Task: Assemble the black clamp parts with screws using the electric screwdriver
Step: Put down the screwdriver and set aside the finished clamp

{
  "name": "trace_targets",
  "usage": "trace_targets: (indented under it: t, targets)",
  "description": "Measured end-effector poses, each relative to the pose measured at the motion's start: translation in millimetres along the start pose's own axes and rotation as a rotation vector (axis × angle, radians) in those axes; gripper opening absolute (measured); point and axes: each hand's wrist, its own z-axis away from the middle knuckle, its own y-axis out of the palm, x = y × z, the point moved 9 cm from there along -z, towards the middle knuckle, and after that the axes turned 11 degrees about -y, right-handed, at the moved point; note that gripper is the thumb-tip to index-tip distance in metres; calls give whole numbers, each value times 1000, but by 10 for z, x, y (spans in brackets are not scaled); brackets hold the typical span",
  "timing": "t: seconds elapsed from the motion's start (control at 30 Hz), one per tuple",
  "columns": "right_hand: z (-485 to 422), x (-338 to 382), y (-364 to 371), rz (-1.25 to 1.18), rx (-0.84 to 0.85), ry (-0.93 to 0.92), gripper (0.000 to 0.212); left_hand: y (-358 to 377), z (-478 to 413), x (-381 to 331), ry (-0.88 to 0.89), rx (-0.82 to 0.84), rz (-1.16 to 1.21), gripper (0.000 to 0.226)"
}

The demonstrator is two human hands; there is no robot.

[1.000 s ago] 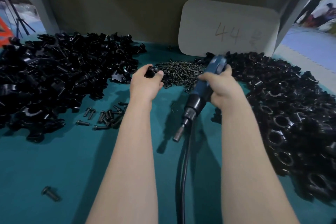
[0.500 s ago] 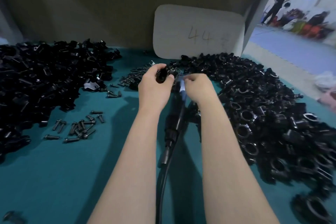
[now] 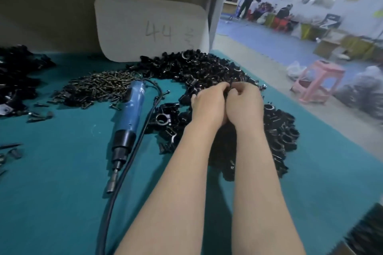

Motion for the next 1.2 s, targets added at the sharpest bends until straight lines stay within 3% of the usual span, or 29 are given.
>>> trace_targets:
  t: [0.2,0.3,0.37,0.5,0.6,0.7,0.93,1.07,1.2]
  targets:
    - [1,203,34,13,-74,-106,34,-118,-59,170,-89,-10,413,38]
    - [-14,430,101,-54,-125,-172,31,-512,-38,342,-135,-193,515,33]
    - [-5,620,250,-126,-117,-219,29,-827,-19,588,-194,-325,714,27]
    - [90,1029,911,-265,104,-285,25,-1350,137,1372,-416,-538,1284,18]
    - [247,1297,1563,-254,340,-323,27,-1690,319,1925,-485,-729,1488,15]
    - [411,1531,2104,-172,501,-355,34,-1945,478,2330,-518,-860,1562,14]
    - [711,2167,2783,-184,657,-534,35,-2451,779,2760,-500,-1126,1568,21]
    - [865,1984,3124,137,799,-406,45,-2642,871,2868,-482,-1186,1517,13]
    - [782,1866,2964,102,613,-382,34,-2555,865,2921,-525,-1166,1513,15]
